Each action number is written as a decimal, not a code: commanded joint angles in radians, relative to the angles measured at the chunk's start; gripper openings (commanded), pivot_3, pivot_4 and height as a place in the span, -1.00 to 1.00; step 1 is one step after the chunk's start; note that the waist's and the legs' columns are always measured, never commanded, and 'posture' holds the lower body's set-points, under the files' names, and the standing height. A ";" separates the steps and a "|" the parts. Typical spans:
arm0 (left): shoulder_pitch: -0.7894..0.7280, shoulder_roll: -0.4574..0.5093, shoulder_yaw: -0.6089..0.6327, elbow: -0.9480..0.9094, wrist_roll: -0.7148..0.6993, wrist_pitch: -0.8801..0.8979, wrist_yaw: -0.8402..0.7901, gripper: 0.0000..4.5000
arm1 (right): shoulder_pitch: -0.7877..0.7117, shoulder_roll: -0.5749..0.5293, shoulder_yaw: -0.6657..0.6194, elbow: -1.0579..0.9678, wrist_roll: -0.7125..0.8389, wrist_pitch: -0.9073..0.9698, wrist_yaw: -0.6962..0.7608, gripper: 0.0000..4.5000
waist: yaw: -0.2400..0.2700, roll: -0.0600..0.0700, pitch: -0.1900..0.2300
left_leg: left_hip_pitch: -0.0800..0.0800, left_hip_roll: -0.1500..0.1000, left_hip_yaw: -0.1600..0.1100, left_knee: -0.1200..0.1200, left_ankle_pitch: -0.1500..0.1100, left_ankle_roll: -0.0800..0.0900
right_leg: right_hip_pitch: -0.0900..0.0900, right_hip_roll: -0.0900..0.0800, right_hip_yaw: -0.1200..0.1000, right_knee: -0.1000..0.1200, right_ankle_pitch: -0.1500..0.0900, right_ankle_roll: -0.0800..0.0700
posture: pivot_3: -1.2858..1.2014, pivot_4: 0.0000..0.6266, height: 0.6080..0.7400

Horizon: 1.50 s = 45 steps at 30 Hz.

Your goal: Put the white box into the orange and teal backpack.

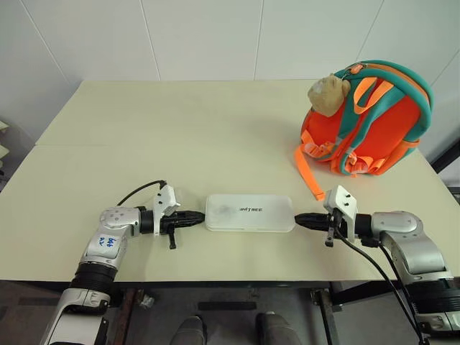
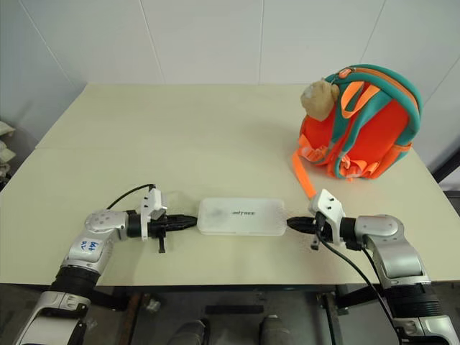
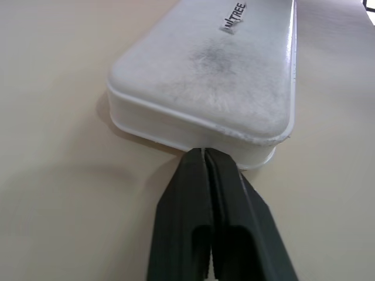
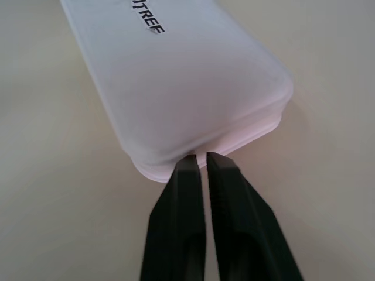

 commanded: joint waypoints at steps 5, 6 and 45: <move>0.041 0.124 0.086 -0.090 -0.063 0.196 0.015 0.21 | -0.053 -0.106 -0.040 0.072 0.008 -0.021 0.030 0.29 | -0.001 0.000 0.000 | 0.000 0.000 0.000 0.000 0.000 0.000 | 0.000 0.000 0.000 0.000 0.000 0.000 | 0.03 -0.52 1.00; 0.040 0.142 0.097 -0.089 -0.079 0.223 0.006 0.33 | -0.057 -0.120 -0.042 0.080 0.014 -0.020 0.039 0.44 | 0.000 0.000 0.000 | 0.000 0.000 0.000 0.000 0.000 0.000 | 0.000 0.000 0.000 0.000 0.000 0.000 | 0.03 -0.52 1.00; -0.299 -0.014 0.068 0.089 -0.356 1.397 0.169 0.98 | -0.205 -0.027 0.170 0.064 0.054 0.135 0.173 1.00 | -0.002 0.000 0.000 | -0.001 -0.001 -0.001 0.001 0.000 0.000 | 0.000 0.000 -0.001 -0.001 0.000 0.002 | 0.03 -0.52 1.00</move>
